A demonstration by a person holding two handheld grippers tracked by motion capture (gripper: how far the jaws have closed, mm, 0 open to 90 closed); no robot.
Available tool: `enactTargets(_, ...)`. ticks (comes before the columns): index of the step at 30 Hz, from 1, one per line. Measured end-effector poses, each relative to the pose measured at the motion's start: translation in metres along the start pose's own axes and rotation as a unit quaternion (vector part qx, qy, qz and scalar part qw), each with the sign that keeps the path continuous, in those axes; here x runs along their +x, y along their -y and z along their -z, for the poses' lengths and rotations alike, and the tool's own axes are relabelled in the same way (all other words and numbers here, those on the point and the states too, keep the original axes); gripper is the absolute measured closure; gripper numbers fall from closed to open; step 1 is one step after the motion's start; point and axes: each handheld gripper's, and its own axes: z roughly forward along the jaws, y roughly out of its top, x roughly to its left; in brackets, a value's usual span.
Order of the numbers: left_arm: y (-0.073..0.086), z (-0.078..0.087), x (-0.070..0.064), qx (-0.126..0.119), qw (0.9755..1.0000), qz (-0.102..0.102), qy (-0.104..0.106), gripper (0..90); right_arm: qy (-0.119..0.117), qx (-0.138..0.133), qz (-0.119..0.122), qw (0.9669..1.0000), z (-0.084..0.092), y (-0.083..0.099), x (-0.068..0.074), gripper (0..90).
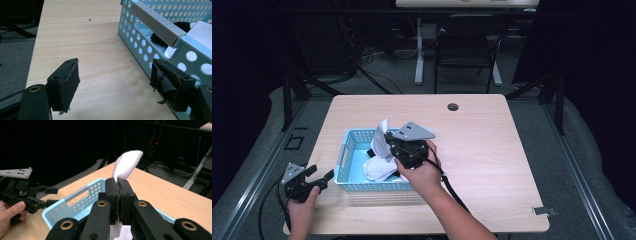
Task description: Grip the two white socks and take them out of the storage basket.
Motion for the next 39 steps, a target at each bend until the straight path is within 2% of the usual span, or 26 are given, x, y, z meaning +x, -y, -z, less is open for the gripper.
enactTargets(4, 0.0, 0.0, 0.0, 0.0, 1.0, 0.0, 0.0, 23.1, -0.003, -0.007, -0.008, 0.9999, 0.016, 0.001, -0.004, 87.8)
enactTargets(9, 0.0, 0.0, 0.0, 0.0, 1.0, 0.0, -0.001, 23.1, 0.01, -0.015, -0.015, 0.9997, 0.037, 0.005, -0.016, 87.7)
enactTargets(19, 0.0, 0.0, -0.001, 0.002, 1.0, -0.003, -0.001, 23.1, 0.053, -0.017, -0.036, 0.9978, 0.078, 0.019, -0.046, 87.8)
enactTargets(24, 0.0, 0.0, -0.001, 0.002, 1.0, -0.002, -0.002, 23.1, 0.081, -0.012, -0.048, 0.9955, 0.097, 0.033, -0.062, 87.7)
enactTargets(29, 0.0, 0.0, -0.001, 0.003, 1.0, -0.003, -0.003, 23.1, 0.094, -0.009, -0.06, 0.9937, 0.109, 0.041, -0.071, 87.7)
enactTargets(32, 0.0, 0.0, -0.001, 0.003, 1.0, -0.003, -0.003, 23.1, 0.103, -0.002, -0.058, 0.993, 0.113, 0.049, -0.075, 87.7)
enactTargets(39, 0.0, 0.0, -0.001, 0.0, 1.0, -0.003, -0.003, 23.2, 0.115, 0.009, -0.057, 0.9917, 0.114, 0.064, -0.076, 87.7)
